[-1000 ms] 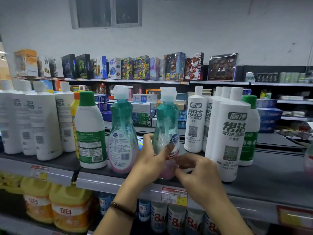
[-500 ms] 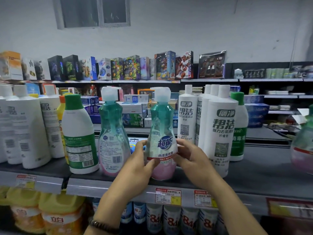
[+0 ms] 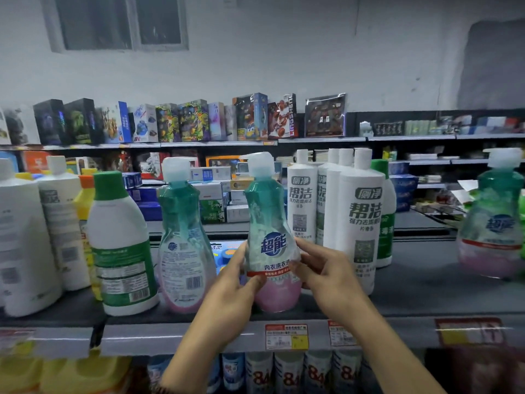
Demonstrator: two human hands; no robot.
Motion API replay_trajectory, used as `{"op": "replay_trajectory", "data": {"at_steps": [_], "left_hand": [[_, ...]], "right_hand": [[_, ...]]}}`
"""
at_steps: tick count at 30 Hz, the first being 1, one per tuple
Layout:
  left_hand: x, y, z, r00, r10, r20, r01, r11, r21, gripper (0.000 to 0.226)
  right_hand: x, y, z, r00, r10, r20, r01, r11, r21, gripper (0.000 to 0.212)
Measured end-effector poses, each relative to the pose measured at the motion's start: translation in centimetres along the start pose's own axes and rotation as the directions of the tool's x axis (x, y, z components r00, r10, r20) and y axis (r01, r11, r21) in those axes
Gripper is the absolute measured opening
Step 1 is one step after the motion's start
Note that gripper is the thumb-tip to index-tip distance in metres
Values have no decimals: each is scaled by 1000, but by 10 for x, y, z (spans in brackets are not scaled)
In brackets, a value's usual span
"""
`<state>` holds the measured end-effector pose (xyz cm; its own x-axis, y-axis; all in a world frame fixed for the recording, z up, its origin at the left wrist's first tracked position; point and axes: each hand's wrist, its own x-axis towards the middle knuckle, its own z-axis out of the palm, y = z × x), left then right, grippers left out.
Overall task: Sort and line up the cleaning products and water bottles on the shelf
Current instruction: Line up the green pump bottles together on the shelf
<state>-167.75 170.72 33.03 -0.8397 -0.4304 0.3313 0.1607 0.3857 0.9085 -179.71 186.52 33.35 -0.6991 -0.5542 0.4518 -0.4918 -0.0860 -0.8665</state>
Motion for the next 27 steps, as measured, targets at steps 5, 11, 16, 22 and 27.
{"op": "replay_trajectory", "data": {"at_steps": [5, 11, 16, 22, 27], "left_hand": [[2, 7, 18, 995, 102, 23, -99, 992, -82, 70], [-1, 35, 54, 978, 205, 38, -199, 972, -126, 80], [-5, 59, 110, 966, 259, -20, -258, 950, -177, 84], [0, 96, 199, 949, 306, 72, -298, 949, -105, 83], [22, 116, 282, 940, 305, 150, -300, 952, -61, 78]], "right_hand": [[-21, -10, -21, 994, -37, -99, 39, 999, 19, 50], [-43, -26, -66, 985, -106, -136, 102, 994, -37, 49], [-64, -46, -130, 981, -185, -57, 161, 944, -289, 74], [-84, -42, -222, 966, -215, -146, 125, 877, -464, 80], [-91, -11, -305, 952, -156, -262, 4, 865, -501, 66]]}}
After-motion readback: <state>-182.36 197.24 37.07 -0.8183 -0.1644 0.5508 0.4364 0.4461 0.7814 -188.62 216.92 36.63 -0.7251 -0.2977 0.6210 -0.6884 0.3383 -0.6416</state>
